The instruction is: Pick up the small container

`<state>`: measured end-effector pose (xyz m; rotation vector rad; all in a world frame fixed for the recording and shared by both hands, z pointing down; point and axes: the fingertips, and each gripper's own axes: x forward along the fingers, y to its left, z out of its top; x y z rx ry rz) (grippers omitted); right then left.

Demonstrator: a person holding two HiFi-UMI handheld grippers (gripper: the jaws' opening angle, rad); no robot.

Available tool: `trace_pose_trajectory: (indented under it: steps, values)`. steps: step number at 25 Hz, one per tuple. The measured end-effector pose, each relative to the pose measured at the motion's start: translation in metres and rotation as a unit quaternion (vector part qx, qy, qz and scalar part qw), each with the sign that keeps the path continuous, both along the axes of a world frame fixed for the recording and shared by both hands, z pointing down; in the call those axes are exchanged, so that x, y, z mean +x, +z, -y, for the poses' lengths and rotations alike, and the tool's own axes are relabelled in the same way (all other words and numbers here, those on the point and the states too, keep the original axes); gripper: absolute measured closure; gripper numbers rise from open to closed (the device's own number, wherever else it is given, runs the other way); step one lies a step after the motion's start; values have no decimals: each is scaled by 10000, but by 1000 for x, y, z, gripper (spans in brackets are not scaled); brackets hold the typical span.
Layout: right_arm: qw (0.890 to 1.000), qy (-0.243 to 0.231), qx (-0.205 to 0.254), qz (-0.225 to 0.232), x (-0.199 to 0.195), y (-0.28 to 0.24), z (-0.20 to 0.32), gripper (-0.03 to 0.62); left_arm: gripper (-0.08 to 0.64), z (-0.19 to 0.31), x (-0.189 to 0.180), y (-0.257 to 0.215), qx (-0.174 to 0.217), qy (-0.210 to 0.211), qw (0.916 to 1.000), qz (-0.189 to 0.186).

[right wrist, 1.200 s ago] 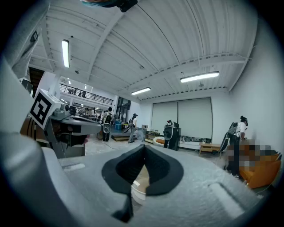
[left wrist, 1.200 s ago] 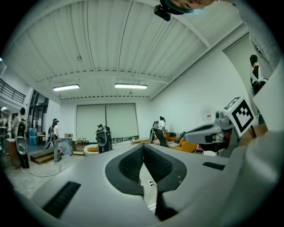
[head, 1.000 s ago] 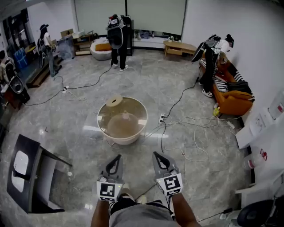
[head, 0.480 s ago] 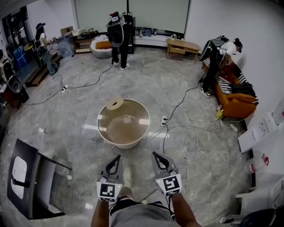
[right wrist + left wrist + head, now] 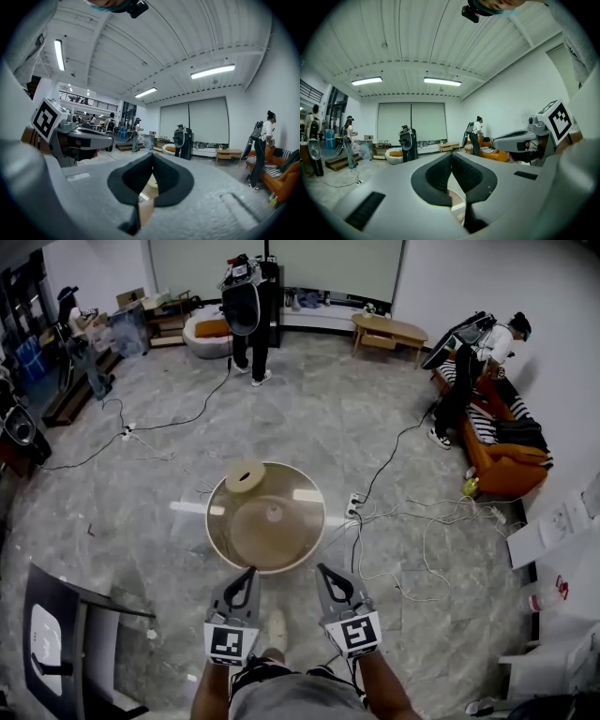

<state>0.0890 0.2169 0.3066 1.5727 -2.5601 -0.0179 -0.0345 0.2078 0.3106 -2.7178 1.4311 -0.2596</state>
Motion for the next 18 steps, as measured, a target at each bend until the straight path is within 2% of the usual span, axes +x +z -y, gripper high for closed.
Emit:
trace_pose_trajectory:
  steps: [5,7,10,15,18]
  values:
    - [10000,12,3,12,-15,10,70,591,543,68,-15,2,17,41,9999,-103]
    - [10000,22,-40,-16,-22,16,95,591,543,93,-22,4,-136,-8,9996,-230]
    - [9999,50,-106,-104,-34,24,133,591,543,128,-36,15,-139,30,9997,-177]
    - [9994,105,-239,-216,-41,39,186,591,543,176,-49,30,-505,-71,9977,-457]
    - [9989,2,-347,-301,-51,52,216,591,543,207,-56,44,-431,-67,9984,-354]
